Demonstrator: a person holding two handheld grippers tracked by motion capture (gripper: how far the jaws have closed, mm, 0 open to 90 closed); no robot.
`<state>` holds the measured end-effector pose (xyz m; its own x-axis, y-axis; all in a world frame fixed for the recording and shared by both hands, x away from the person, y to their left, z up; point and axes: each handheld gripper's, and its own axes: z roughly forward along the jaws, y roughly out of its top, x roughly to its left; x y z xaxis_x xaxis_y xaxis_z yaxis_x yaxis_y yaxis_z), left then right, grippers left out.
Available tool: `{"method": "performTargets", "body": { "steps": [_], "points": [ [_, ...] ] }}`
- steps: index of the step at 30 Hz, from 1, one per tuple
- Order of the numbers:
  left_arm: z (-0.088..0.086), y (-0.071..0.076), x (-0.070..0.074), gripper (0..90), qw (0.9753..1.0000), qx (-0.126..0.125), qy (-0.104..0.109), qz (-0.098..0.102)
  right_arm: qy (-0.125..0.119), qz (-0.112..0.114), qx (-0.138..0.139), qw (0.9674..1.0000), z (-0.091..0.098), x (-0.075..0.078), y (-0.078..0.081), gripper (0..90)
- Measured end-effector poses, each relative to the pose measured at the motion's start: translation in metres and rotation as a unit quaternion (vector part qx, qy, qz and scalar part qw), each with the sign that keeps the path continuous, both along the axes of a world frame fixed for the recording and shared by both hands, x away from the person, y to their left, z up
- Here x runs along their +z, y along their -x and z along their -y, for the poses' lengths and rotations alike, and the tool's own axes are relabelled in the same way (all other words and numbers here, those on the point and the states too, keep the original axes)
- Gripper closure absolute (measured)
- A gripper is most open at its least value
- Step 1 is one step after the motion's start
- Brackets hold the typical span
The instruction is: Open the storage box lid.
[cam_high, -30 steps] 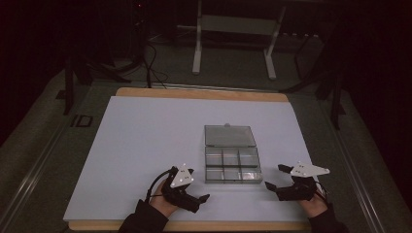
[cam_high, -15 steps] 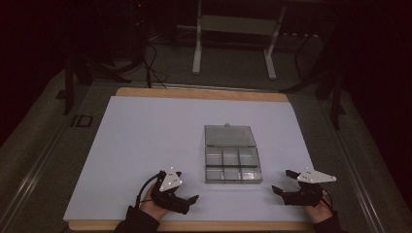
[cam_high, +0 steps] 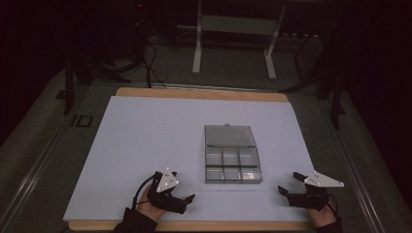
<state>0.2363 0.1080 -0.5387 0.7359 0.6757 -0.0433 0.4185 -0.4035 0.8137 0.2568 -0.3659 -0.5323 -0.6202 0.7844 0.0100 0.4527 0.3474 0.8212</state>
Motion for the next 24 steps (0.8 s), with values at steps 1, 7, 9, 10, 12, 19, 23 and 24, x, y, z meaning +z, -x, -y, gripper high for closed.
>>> {"method": "performTargets", "body": {
  "steps": [1,7,9,10,12,19,23,24],
  "points": [
    [0.0006,0.0005,0.0,2.1,1.0,-0.001,-0.002,0.001,-0.002,0.0,-0.004,1.0,0.0003,-0.0003,-0.0002,14.6],
    [0.0027,0.0,-0.0005,2.1,0.9999,0.0,-0.014,-0.001,-0.006,-0.01,-0.04,0.9992,0.0023,-0.0017,-0.0024,14.6],
    [0.0025,-0.0005,-0.0006,2.1,0.9999,0.005,-0.014,-0.002,-0.01,-0.009,-0.047,0.9988,0.0034,-0.0021,-0.0029,14.6],
    [0.0022,-0.0007,-0.0006,2.1,0.9999,0.007,-0.013,-0.003,-0.01,-0.009,-0.051,0.9986,0.0039,-0.0021,-0.0031,14.6],
    [0.0014,-0.0012,-0.0006,2.1,0.9999,0.011,-0.012,-0.005,-0.011,-0.011,-0.051,0.9986,0.004,-0.0023,-0.0035,14.6],
    [0.0034,-0.001,-0.0011,2.1,0.9996,0.022,-0.02,-0.002,0.005,-0.014,-0.05,0.9987,0.0005,-0.003,-0.0035,14.7],
    [0.0047,0.0003,-0.0011,2.1,0.9993,0.026,-0.027,0.004,0.009,-0.015,-0.049,0.9987,-0.0001,-0.003,-0.0035,14.7],
    [0.0049,0.0007,-0.001,2.1,0.9992,0.027,-0.029,0.006,0.01,-0.015,-0.048,0.9987,-0.0006,-0.0032,-0.0037,14.7]
  ]
}}
